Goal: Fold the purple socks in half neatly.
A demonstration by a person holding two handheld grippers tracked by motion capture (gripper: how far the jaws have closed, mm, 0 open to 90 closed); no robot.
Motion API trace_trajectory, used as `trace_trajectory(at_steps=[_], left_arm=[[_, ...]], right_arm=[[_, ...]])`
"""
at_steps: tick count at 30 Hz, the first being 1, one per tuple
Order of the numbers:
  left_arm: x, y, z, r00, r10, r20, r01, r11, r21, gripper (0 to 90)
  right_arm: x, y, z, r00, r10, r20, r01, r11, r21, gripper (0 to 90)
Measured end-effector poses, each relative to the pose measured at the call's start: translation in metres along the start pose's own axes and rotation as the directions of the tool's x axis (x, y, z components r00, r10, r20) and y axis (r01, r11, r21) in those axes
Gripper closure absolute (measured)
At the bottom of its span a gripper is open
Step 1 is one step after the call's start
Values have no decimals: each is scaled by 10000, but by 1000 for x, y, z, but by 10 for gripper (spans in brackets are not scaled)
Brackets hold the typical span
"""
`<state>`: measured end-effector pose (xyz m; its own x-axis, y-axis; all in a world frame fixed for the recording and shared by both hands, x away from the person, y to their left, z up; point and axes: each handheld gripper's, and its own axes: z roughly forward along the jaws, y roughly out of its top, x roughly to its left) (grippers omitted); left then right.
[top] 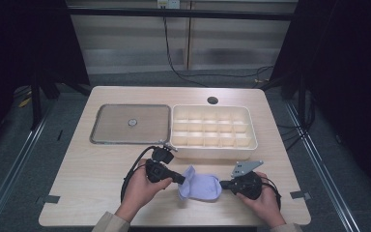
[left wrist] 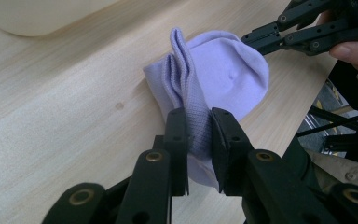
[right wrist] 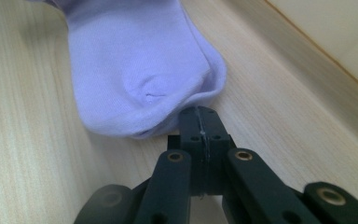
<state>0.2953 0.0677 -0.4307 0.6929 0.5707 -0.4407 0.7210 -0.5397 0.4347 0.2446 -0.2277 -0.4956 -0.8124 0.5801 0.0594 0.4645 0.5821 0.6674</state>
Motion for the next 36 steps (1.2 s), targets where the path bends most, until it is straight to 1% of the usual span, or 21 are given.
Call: trace_trajectory(at_steps=[1, 3, 5, 6, 7, 10, 12, 14, 15, 19, 21, 24, 26, 30, 32, 33, 36], left_arm=[[0, 0, 0, 10000, -6, 20, 6, 10000, -9, 771], [0, 0, 0, 10000, 66, 49, -66, 10000, 13, 771], [-2, 1, 0, 10000, 8, 20, -8, 10000, -9, 771], [-2, 2, -1, 9999, 112, 40, -112, 9999, 16, 771], [-3, 2, -1, 10000, 42, 37, -42, 10000, -43, 771], [-5, 4, -3, 9998, 173, 48, -173, 9998, 45, 771], [-6, 4, -3, 9999, 143, 67, -143, 9999, -28, 771], [-5, 4, -2, 10000, 4, 69, -3, 10000, -68, 771], [-5, 4, -1, 10000, 43, 87, -43, 10000, -10, 771], [-4, 4, 0, 9999, -38, 113, 38, 10000, -45, 771], [-4, 4, 0, 9999, 26, 107, -26, 10000, 12, 771], [-5, 5, 0, 9997, 78, 226, -79, 10000, 14, 772], [-6, 6, 0, 9996, 133, 248, -135, 9999, 83, 773], [-8, 7, 1, 9996, 128, 248, -130, 9999, 61, 776], [-9, 8, 2, 9996, 120, 270, -122, 9999, 66, 776], [-9, 8, 2, 9996, 126, 270, -129, 9999, 98, 777], [-10, 8, 3, 9996, 120, 267, -123, 9999, 102, 778]], right_arm=[[0, 0, 0, 10000, -14, -71, 14, 10000, -11, 900], [1, 1, 0, 10000, 20, 28, -20, 10000, 77, 900], [1, 1, 0, 10000, 66, 10, -66, 9999, 104, 900], [1, 1, 0, 10000, 66, 10, -66, 9999, 104, 900], [1, 1, 0, 10000, 58, 5, -58, 10000, 78, 900], [1, 1, 0, 10000, 13, -53, -13, 10000, 55, 900], [1, 1, 1, 10000, -30, -69, 30, 10000, 40, 900], [2, 1, 1, 10000, -26, -66, 27, 10000, 32, 900], [2, 1, 1, 10000, -15, -84, 15, 10000, 31, 900], [2, 1, 1, 9999, 78, -103, -77, 10000, 43, 900], [3, 1, 1, 9998, 111, -154, -111, 9999, -2, 900], [4, 1, 1, 9999, 67, -120, -67, 10000, 32, 900], [4, 2, 2, 9999, -33, -121, 33, 10000, -13, 900], [7, 4, 4, 9998, -56, -170, 55, 10000, -24, 900], [8, 5, 5, 9995, -82, -293, 82, 10000, -9, 900], [8, 5, 5, 9996, -136, -251, 136, 9999, 16, 900], [9, 6, 5, 9996, -87, -263, 88, 10000, 38, 900]])
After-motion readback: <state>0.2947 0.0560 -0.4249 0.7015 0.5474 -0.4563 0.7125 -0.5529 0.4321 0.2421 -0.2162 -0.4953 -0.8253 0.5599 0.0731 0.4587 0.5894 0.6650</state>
